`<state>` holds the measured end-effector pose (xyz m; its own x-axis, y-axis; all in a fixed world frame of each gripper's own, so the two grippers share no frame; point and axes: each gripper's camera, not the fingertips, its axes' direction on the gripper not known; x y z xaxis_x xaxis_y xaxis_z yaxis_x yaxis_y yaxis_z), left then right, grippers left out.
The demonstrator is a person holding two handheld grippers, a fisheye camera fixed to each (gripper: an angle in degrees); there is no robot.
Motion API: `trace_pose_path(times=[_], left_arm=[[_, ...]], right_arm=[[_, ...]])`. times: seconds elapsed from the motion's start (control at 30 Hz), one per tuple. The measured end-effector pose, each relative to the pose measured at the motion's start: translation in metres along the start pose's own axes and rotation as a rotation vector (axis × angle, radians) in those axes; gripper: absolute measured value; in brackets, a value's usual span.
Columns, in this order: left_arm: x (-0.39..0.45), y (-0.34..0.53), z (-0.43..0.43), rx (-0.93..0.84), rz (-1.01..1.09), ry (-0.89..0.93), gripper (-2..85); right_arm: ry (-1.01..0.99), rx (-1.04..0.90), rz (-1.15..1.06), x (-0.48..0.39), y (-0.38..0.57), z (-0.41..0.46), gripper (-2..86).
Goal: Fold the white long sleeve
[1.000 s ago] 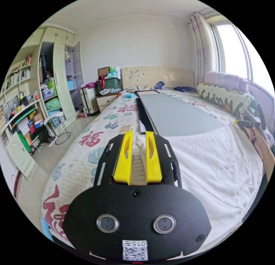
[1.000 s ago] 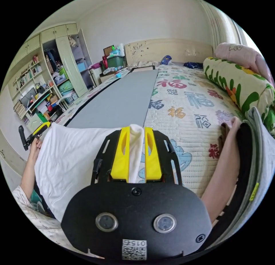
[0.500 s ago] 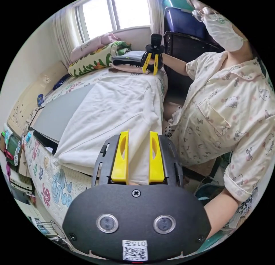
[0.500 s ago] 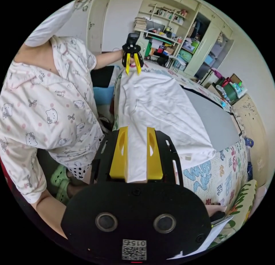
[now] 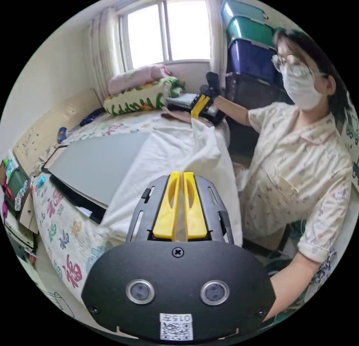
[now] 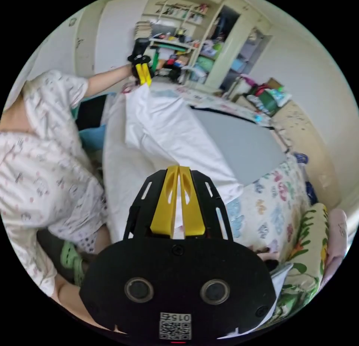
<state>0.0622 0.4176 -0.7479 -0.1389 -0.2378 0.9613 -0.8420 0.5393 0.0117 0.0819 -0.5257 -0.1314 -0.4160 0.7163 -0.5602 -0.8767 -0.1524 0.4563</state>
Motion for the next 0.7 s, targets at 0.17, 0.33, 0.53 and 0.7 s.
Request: trace_pose_path(times=[0.17, 0.33, 0.53, 0.7], left_arm=[[-0.223, -0.044, -0.085, 0.478, -0.615, -0.537, 7.2], [-0.183, -0.040, -0.091, 0.648, -0.678, -0.492, 8.9], [-0.043, -0.002, -0.021, 0.349, -0.395, -0.351, 9.1], [0.004, 0.008, -0.004, 0.336, -0.406, -0.237, 10.4]], right_arm=[[0.411, 0.470, 0.703, 0.151, -0.066, -0.045, 3.0], [0.040, 0.569, 0.605, 0.130, -0.031, -0.049, 7.7], [0.007, 0.127, 0.570, 0.079, 0.080, 0.018, 11.4], [-0.067, 0.052, 0.670, 0.079, 0.142, 0.033, 11.7]])
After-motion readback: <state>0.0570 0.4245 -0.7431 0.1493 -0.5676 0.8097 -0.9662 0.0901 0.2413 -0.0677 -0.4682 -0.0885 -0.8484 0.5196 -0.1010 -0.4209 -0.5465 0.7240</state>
